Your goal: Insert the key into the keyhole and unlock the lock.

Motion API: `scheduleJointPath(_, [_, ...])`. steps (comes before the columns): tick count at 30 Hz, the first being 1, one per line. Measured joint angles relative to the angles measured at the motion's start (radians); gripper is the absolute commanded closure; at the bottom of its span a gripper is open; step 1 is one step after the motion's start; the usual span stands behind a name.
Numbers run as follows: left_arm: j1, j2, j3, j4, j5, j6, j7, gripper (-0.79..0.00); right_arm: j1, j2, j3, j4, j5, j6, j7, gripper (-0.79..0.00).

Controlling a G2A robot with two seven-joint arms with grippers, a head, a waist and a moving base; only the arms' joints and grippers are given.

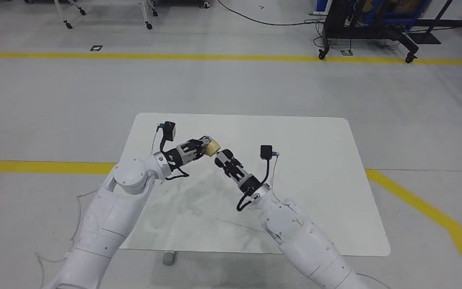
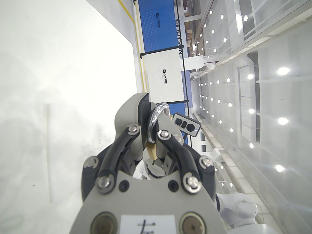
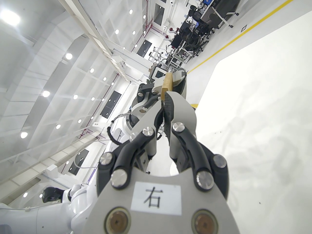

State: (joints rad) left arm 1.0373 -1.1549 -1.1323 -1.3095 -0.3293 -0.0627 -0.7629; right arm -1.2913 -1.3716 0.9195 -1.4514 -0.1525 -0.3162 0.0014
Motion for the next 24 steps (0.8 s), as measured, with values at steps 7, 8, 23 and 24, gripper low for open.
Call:
scheduleJointPath(7, [-0.004,-0.002,0.005,0.003,0.005,-0.009,-0.024,0.0,-0.008,-0.001,0.018,-0.021,0.009,0.006,0.02,-0.785])
scheduleJointPath(8, [-0.004,-0.002,0.004,0.004,0.003,-0.009,-0.024,0.0,-0.01,-0.002,0.021,-0.024,0.015,0.001,0.021,-0.785])
scheduleJointPath(23, [-0.003,-0.002,-0.022,0.019,-0.067,0.0,-0.053,0.0,-0.014,-0.001,0.028,-0.025,0.021,-0.005,0.024,-0.785])
scheduleJointPath(24, [-0.003,-0.002,-0.022,0.019,-0.067,0.0,-0.053,0.0,-0.014,-0.001,0.028,-0.025,0.021,-0.005,0.024,-0.785])
